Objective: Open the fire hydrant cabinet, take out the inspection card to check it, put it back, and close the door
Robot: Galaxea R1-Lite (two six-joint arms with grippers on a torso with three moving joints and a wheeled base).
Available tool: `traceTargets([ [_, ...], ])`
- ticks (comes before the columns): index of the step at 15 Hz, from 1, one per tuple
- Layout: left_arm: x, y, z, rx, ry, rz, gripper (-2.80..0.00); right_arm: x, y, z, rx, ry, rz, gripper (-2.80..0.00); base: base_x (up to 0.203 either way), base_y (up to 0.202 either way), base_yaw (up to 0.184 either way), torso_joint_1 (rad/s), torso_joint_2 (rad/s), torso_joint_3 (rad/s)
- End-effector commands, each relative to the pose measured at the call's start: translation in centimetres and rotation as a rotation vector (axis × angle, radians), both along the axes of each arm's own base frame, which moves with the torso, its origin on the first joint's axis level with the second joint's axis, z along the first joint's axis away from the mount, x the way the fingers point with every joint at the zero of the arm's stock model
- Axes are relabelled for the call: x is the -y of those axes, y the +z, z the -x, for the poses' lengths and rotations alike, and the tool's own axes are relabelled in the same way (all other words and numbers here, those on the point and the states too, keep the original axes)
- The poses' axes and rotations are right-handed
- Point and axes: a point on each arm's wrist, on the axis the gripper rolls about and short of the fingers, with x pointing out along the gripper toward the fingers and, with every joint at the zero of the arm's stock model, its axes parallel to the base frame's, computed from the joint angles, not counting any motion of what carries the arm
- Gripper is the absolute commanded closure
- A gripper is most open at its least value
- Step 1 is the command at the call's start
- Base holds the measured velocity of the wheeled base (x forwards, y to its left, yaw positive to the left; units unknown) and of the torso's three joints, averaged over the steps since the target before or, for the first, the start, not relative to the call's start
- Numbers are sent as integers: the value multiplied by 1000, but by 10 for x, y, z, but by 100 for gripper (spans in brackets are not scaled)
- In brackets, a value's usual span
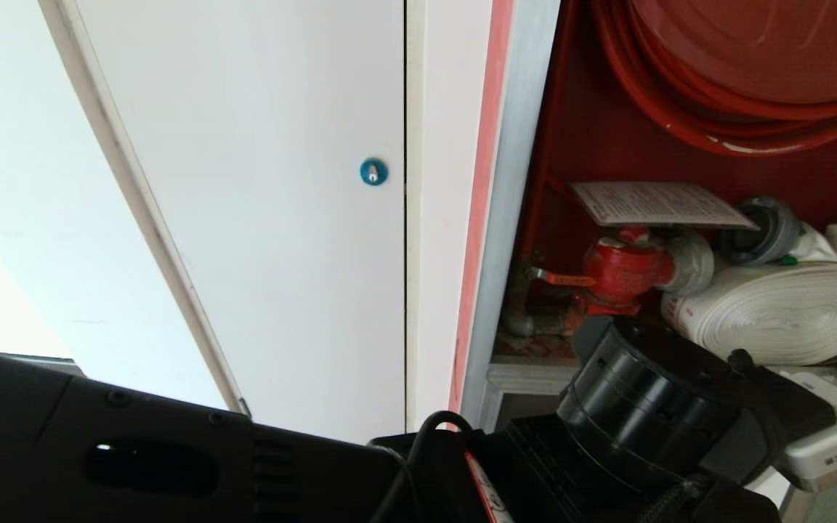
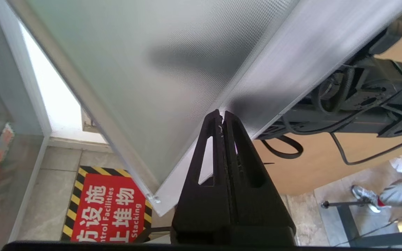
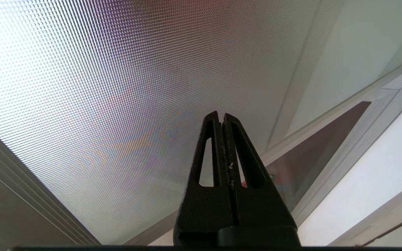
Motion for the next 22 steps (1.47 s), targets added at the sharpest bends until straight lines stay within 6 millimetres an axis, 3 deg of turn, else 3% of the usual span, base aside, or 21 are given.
traceTargets([
  [1,3,-2,4,-1,-10,-3,0,0,0,0,2,0,0,0,0,0,0,0,0,0],
  [7,2,-3,4,0,-4,-3,0,0,0,0,2,0,0,0,0,0,0,0,0,0],
  [10,-7,-7,-7,3,60,-25,0,0,0,0,1,0,0,0,0,0,0,0,0,0],
  [15,-48,-18,-37,-16,166,-91,0,0,0,0,2,1,0,0,0,0,0,0,0,0],
  [20,-105,-38,-80,-27,328,-170,0,0,0,0,2,0,0,0,0,0,0,0,0,0],
  [22,-125,-40,-88,-25,378,-164,0,0,0,0,2,0,0,0,0,0,0,0,0,0],
])
